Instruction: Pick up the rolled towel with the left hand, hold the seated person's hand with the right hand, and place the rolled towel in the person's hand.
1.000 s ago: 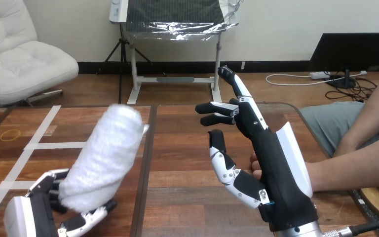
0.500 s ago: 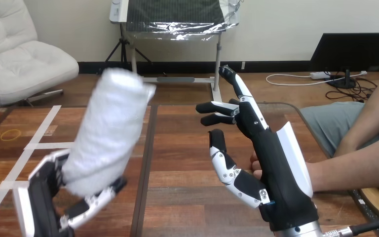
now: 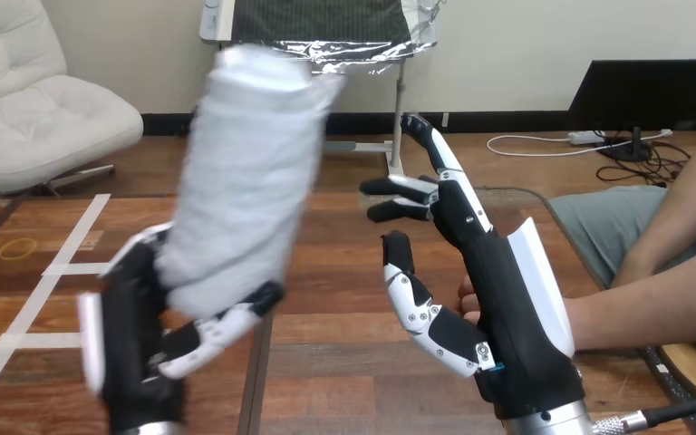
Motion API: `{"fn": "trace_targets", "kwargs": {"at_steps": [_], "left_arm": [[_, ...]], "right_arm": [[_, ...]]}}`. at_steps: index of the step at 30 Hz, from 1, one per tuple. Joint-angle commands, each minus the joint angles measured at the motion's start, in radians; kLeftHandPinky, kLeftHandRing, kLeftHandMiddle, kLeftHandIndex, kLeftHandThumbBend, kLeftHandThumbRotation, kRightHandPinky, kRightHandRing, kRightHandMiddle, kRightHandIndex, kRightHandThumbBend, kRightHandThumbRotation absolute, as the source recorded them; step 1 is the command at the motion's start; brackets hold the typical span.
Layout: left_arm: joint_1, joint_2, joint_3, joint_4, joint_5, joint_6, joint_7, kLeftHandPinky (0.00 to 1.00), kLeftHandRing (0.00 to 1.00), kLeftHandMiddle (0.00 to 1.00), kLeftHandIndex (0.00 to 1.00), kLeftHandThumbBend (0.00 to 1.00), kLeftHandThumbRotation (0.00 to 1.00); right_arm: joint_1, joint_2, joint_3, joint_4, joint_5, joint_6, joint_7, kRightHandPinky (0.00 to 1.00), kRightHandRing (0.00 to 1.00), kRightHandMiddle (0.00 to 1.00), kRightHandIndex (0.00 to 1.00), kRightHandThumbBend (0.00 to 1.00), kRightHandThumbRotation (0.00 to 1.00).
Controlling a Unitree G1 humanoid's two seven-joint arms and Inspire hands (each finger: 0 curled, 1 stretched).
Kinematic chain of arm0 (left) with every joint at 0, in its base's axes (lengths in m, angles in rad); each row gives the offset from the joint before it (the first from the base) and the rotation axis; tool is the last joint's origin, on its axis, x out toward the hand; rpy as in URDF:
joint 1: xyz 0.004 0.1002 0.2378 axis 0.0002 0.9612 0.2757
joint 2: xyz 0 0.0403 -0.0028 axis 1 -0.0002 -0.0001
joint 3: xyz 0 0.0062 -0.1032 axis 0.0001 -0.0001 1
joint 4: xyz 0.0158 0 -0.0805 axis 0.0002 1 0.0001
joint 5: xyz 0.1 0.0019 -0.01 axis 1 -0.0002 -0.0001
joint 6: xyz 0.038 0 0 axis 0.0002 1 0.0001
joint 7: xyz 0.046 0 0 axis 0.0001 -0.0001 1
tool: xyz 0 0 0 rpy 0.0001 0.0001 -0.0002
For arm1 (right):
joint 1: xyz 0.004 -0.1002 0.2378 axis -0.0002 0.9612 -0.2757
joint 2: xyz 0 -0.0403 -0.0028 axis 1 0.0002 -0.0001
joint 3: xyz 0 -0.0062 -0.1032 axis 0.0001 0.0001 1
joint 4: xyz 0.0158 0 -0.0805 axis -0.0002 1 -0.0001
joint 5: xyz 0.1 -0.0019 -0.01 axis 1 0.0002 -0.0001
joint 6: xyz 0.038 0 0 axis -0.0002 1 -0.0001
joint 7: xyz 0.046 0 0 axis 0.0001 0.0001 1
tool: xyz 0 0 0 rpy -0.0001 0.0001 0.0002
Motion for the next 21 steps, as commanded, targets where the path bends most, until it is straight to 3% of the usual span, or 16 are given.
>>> {"fn": "trace_targets", "kwargs": {"at_steps": [1,8,11,16,17,21], "left_arm": [[-0.067,-0.026,-0.016,-0.083,-0.034,0.001,-0.054,0.32,0.36,0.41,0.48,0.58,0.0],[-0.082,-0.041,-0.021,-0.078,-0.081,-0.003,-0.138,0.32,0.36,0.41,0.48,0.58,0.0],[-0.089,-0.051,-0.021,-0.074,-0.097,-0.002,-0.163,0.32,0.36,0.41,0.49,0.58,0.0],[-0.094,-0.069,-0.018,-0.076,-0.1,0.007,-0.181,0.32,0.36,0.41,0.49,0.59,0.0],[-0.094,-0.074,-0.019,-0.079,-0.096,0.013,-0.182,0.32,0.36,0.41,0.49,0.6,0.0],[-0.092,-0.082,-0.023,-0.086,-0.096,0.025,-0.192,0.32,0.36,0.41,0.49,0.59,0.0]], "right_arm": [[-0.054,0.008,-0.027,-0.021,-0.004,0.018,0.003,0.88,0.79,0.88,0.98,0.0,0.0],[-0.053,-0.001,-0.047,-0.044,-0.027,0.067,0.011,0.88,0.89,0.95,0.99,0.0,0.0],[-0.058,-0.007,-0.06,-0.052,-0.035,0.09,0.022,0.92,0.95,0.98,0.97,0.0,0.0],[-0.068,-0.031,-0.088,-0.067,-0.051,0.132,0.051,0.97,0.98,0.99,0.96,0.01,0.0],[-0.072,-0.047,-0.103,-0.078,-0.074,0.157,0.068,0.98,0.99,0.99,0.96,0.01,0.0],[-0.086,-0.091,-0.138,-0.104,-0.144,0.221,0.115,0.99,0.99,0.99,0.95,0.17,0.0]]}}
